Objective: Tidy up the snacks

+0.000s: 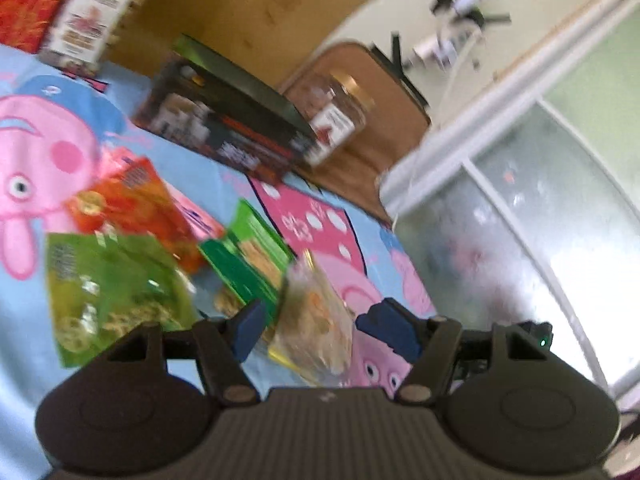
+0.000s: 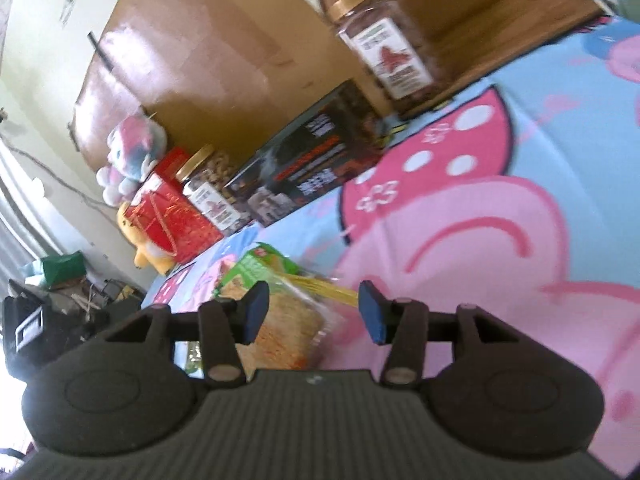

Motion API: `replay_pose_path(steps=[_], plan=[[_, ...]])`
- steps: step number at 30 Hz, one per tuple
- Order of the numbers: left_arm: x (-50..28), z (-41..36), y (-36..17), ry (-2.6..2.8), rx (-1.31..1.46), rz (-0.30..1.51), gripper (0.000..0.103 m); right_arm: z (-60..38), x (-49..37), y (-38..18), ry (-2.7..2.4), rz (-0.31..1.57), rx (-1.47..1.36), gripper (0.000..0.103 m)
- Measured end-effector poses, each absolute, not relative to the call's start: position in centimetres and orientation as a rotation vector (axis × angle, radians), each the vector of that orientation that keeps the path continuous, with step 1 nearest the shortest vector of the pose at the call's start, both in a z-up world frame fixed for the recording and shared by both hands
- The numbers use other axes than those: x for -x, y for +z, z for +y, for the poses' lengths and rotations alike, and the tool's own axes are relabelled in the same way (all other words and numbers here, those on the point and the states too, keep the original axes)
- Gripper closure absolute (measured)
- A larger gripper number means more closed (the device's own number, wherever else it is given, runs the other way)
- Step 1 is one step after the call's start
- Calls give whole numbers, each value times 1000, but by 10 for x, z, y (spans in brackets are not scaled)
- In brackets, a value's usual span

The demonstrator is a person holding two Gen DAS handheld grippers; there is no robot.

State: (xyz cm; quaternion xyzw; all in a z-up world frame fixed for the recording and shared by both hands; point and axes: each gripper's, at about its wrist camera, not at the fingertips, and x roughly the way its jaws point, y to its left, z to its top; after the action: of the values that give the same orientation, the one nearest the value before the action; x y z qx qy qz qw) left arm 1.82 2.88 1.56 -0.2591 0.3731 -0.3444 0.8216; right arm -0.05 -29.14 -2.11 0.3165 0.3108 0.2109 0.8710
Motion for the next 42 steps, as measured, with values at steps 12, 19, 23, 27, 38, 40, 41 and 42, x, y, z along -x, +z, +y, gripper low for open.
replay_pose_path(steps=[12,19,23,27,38,40,41,42], plan=[[-13,2,-11,-805,524,938,53,-258,9,-27,578,685,-557,44],[-19,17,-19,-744,600,953,44,-256,15,-25,659,673,-428,42],[-26,8,-22,-782,630,973,44,-250,23,-20,716,667,-314,23],[-26,-3,-26,-800,603,975,54,-229,35,-20,723,632,-166,20],[-12,-6,18,-892,532,840,61,-209,46,-5,741,531,-39,88],[-15,-8,25,-904,523,824,61,-201,48,4,746,479,-10,88],[-17,-8,25,-904,523,826,61,-197,48,8,742,458,4,88],[-18,-7,25,-898,526,827,61,-194,46,10,743,450,13,88]])
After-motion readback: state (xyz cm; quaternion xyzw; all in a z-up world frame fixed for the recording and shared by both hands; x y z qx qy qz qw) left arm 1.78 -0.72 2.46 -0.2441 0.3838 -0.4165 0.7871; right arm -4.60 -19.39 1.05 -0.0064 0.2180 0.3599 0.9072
